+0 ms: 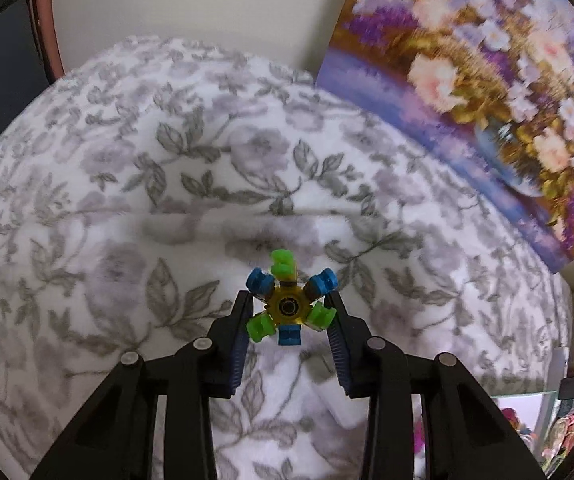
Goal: Organize rigid objects
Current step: 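Grasp the pink watch with the right tool while the left tool lifts the block toy, then carry the block toy with the left tool while the right tool carries the watch over the tray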
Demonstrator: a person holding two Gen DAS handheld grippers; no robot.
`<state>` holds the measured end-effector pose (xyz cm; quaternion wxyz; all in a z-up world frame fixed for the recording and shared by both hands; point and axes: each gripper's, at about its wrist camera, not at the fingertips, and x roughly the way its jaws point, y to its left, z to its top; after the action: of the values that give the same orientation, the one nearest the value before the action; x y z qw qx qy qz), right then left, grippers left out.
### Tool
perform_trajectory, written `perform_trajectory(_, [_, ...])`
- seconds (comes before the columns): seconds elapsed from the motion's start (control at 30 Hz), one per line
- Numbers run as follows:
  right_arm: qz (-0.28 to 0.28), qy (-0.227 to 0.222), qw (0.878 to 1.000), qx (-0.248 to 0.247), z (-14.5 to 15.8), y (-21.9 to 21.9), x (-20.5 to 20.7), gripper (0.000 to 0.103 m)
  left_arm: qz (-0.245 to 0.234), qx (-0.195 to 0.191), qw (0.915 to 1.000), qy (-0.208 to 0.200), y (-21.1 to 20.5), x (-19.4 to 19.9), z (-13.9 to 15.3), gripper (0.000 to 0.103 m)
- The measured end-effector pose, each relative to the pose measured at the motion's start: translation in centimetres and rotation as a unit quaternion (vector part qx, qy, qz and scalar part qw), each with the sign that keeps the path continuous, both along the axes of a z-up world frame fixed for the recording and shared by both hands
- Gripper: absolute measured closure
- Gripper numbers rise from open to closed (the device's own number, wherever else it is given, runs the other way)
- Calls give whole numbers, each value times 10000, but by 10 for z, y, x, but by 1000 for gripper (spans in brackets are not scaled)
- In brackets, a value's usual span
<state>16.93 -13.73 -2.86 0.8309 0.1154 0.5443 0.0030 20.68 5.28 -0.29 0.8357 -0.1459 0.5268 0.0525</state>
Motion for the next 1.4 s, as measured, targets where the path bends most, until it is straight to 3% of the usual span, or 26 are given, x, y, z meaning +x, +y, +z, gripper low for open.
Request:
perform_trajectory(0.27, [-216,-297,9991,201,53,-15,-33,46,-247,62,9982,-544,-25,-49,69,65])
perform_trajectory(0.43, [-375,-451,9980,223,76,-35,-67,46,-504,132,9959,-740,-48,-85,89,65])
perform_trajectory(0.6, [-686,-394,9959,428,80,-61,-98,46,-807,127,9933,-821,-72,-114,97,65])
perform_trajectory(0.83, [-1129,-270,9925,389,85,-94,-133,46,-1448,271,9864,-734,-115,-146,88,65])
perform_trajectory(1.1, [-1537,-116,9879,179,82,-131,-150,46,-1993,372,9785,-393,-154,-158,66,65])
perform_trajectory(1.4, [-2011,590,9776,192,46,-171,-151,46,-2495,258,9680,41,-188,-163,41,65])
